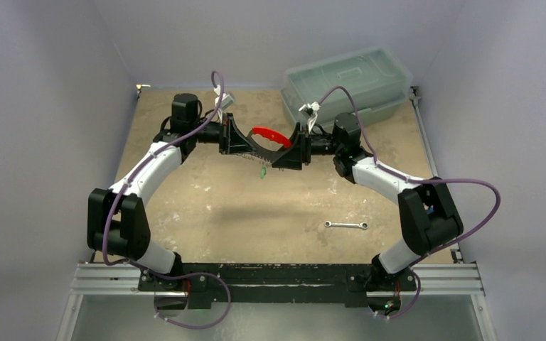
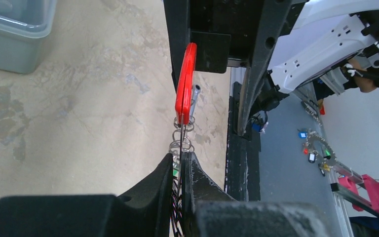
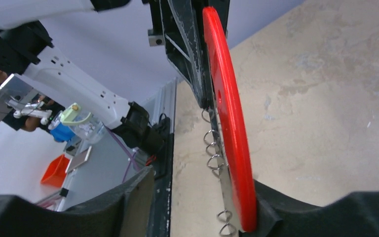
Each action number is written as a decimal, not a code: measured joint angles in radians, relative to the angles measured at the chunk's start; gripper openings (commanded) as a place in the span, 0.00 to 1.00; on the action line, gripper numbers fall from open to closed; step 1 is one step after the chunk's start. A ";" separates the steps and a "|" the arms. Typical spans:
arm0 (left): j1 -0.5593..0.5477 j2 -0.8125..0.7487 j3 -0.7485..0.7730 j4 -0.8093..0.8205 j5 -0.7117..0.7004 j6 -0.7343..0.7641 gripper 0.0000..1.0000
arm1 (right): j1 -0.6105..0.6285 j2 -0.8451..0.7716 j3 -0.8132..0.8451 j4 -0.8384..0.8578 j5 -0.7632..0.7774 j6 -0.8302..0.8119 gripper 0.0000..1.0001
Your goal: Remove the keys from the keyring
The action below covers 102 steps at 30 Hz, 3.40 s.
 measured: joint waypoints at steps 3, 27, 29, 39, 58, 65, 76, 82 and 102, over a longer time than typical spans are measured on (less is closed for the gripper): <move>0.000 -0.002 -0.019 0.089 0.012 -0.081 0.00 | -0.006 0.009 -0.006 0.100 0.002 0.077 0.44; 0.000 -0.020 -0.048 0.195 -0.051 -0.182 0.63 | -0.010 0.024 -0.020 0.254 0.053 0.233 0.00; 0.008 -0.021 -0.048 0.166 -0.082 -0.162 0.65 | -0.009 0.024 -0.021 0.261 0.053 0.248 0.00; 0.050 -0.065 -0.014 0.037 -0.144 -0.054 0.67 | -0.020 0.024 -0.021 0.309 0.107 0.356 0.00; 0.095 -0.119 -0.021 -0.046 -0.190 0.122 0.63 | -0.031 0.078 0.027 0.395 0.272 0.536 0.00; 0.027 -0.116 -0.109 0.137 -0.194 0.044 0.63 | -0.031 0.106 0.058 0.405 0.328 0.581 0.00; -0.021 -0.054 -0.278 0.745 -0.210 -0.278 0.65 | -0.016 0.122 0.068 0.404 0.368 0.603 0.00; -0.039 -0.024 -0.294 0.884 -0.236 -0.340 0.65 | -0.010 0.122 0.069 0.405 0.368 0.610 0.00; -0.082 0.014 -0.294 0.874 -0.347 -0.290 0.21 | -0.004 0.122 0.070 0.420 0.368 0.633 0.00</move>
